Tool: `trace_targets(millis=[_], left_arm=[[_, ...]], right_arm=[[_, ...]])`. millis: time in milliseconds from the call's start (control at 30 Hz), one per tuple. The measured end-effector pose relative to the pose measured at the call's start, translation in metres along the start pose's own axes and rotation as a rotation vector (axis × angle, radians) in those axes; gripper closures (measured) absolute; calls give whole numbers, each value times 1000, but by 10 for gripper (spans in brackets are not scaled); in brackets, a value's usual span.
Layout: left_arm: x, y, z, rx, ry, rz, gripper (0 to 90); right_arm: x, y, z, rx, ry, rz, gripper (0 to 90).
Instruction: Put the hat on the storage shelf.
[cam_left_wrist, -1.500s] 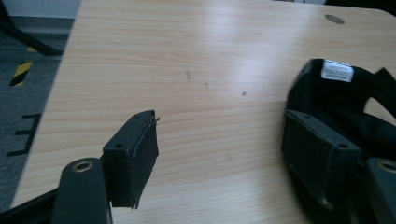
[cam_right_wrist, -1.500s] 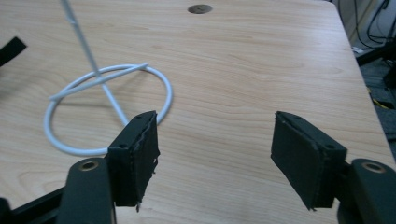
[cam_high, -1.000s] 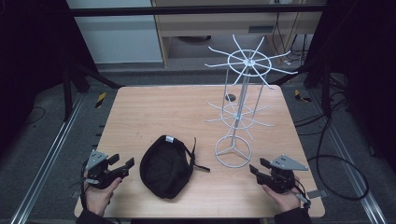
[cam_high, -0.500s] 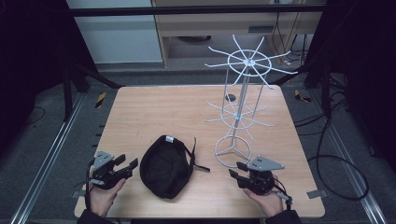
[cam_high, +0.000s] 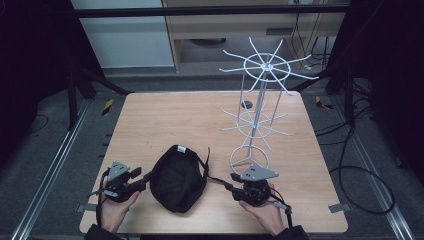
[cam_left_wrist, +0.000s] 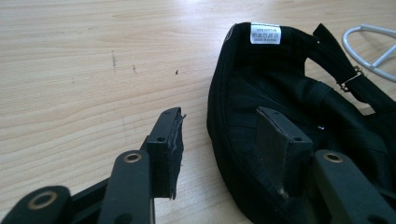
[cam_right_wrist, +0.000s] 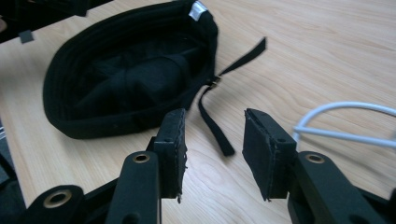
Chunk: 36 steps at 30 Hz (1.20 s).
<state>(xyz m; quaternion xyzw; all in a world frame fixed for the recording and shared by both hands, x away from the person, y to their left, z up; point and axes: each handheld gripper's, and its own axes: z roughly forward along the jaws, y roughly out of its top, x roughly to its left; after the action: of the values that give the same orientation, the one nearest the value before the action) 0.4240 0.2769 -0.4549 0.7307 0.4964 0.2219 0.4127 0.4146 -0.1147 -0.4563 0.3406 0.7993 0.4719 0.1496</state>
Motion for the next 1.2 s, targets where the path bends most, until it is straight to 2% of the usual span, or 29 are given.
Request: trace_targets(millis=[167, 267, 467, 500, 600, 700, 833, 867, 1000, 1167, 1200], left_arm=[[-2, 2, 13, 31, 4, 16, 509], [-2, 1, 19, 56, 5, 24, 537], [0, 1, 27, 98, 16, 31, 654], [1, 1, 29, 104, 7, 25, 674], [3, 3, 31, 105, 5, 29, 785], [5, 4, 32, 102, -1, 36, 813], [8, 6, 33, 92, -15, 44, 830], [9, 8, 34, 84, -23, 46, 832], [10, 11, 37, 77, -35, 88, 836], [9, 14, 40, 67, -53, 118, 838], [7, 15, 43, 65, -68, 130, 838]], right_arm=[[9, 6, 14, 12, 20, -17, 590], [12, 9, 21, 17, 30, -19, 590], [13, 19, 34, 7, 26, -17, 590], [13, 21, 37, 6, 22, -23, 589], [15, 27, 45, 6, 17, -33, 590], [16, 31, 55, 12, 12, -43, 592], [16, 36, 64, 15, 3, -44, 591], [16, 40, 71, 9, -8, -46, 588], [15, 46, 82, 1, -23, -50, 573], [8, 48, 95, 5, -66, -26, 559], [5, 48, 103, 10, -83, -17, 547]])
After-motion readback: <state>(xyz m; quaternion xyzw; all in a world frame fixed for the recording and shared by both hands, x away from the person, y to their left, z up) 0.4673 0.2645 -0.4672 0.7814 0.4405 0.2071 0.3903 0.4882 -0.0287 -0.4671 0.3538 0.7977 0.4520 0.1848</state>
